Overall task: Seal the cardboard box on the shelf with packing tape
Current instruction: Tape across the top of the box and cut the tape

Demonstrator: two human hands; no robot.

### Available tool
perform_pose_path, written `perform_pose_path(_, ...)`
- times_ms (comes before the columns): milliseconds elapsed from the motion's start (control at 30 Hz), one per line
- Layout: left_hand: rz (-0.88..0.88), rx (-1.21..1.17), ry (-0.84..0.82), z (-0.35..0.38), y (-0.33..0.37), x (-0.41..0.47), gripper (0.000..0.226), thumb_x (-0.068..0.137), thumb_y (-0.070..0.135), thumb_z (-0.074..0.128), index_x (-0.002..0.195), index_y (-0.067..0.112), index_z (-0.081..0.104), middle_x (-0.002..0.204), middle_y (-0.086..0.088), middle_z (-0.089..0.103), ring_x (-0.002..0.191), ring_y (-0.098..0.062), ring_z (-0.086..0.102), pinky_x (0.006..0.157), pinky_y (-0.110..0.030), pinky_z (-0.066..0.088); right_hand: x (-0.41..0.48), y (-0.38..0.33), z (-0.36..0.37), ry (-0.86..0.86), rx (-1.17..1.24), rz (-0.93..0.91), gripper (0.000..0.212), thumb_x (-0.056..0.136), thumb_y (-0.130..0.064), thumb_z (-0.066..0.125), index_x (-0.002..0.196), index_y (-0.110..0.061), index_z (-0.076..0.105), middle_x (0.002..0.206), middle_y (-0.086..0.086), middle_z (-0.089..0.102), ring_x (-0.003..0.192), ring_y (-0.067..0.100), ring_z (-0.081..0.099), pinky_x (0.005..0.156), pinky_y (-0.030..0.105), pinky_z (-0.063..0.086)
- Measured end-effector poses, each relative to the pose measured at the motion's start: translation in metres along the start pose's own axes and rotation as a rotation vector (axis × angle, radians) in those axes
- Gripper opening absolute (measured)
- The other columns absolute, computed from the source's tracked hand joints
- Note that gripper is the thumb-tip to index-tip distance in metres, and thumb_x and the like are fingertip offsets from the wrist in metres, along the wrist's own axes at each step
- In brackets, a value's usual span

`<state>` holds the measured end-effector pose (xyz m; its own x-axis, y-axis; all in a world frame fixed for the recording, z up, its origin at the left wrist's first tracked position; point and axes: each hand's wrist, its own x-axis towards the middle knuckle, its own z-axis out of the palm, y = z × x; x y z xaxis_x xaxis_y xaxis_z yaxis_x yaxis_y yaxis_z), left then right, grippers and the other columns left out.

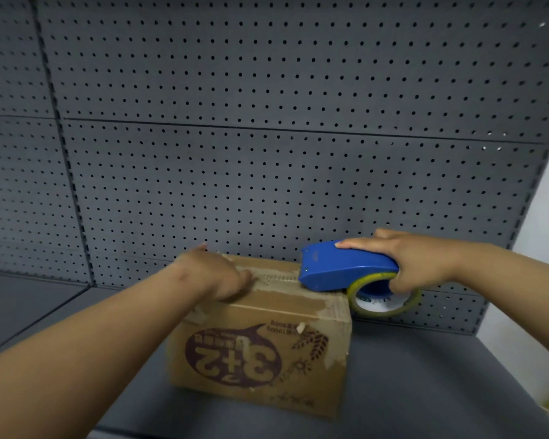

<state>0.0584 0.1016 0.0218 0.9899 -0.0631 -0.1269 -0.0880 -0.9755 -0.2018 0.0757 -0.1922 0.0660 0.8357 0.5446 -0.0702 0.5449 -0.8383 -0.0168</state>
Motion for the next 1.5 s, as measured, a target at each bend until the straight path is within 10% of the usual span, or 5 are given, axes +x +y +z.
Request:
perform_pose_path(200, 0.26, -0.405, 0.032, -0.001, 0.033, 0.01, 0.05, 0.099, 0.041, 0.013, 0.149, 0.033, 0.008, 0.16, 0.006, 0.002, 0.148, -0.017, 0.004, 0.12, -0.037, 0.005, 0.003, -0.003, -0.006, 0.001, 0.008, -0.009, 0.091, 0.077, -0.011, 0.059, 0.12, -0.074, 0.01, 0.093, -0.003, 0.035, 0.077, 0.02, 0.05, 0.065, 0.034, 0.047)
perform_pose_path(433, 0.23, -0.292, -0.022, 0.008, 0.043, 0.01, 0.05, 0.099, 0.039, 0.009, 0.149, 0.034, 0.002, 0.16, 0.005, -0.004, 0.148, -0.021, -0.003, 0.118, -0.043, 0.0, 0.012, -0.009, -0.003, 0.061, 0.034, -0.066, 0.075, 0.079, -0.02, 0.065, 0.133, -0.054, 0.026, 0.095, -0.009, 0.033, 0.08, 0.007, 0.044, 0.064, 0.019, 0.035)
perform_pose_path(800, 0.224, -0.294, -0.032, 0.015, 0.039, 0.014, 0.05, 0.099, 0.042, 0.009, 0.148, 0.038, 0.001, 0.16, 0.007, -0.006, 0.148, -0.018, -0.004, 0.118, -0.041, 0.001, -0.014, 0.017, 0.023, 0.066, 0.181, -0.052, 0.098, 0.074, -0.014, 0.065, 0.112, -0.08, 0.003, 0.1, -0.002, 0.039, 0.08, 0.015, 0.05, 0.065, 0.026, 0.046)
perform_pose_path(1500, 0.219, -0.317, -0.027, 0.015, 0.039, 0.018, 0.049, 0.099, 0.04, 0.013, 0.148, 0.037, 0.006, 0.161, 0.005, -0.001, 0.148, -0.019, -0.002, 0.118, -0.037, 0.003, -0.074, 0.076, 0.05, 0.112, 0.229, -0.033, 0.1, 0.076, -0.016, 0.068, 0.121, -0.076, 0.002, 0.114, -0.005, 0.041, 0.089, 0.012, 0.053, 0.067, 0.017, 0.046)
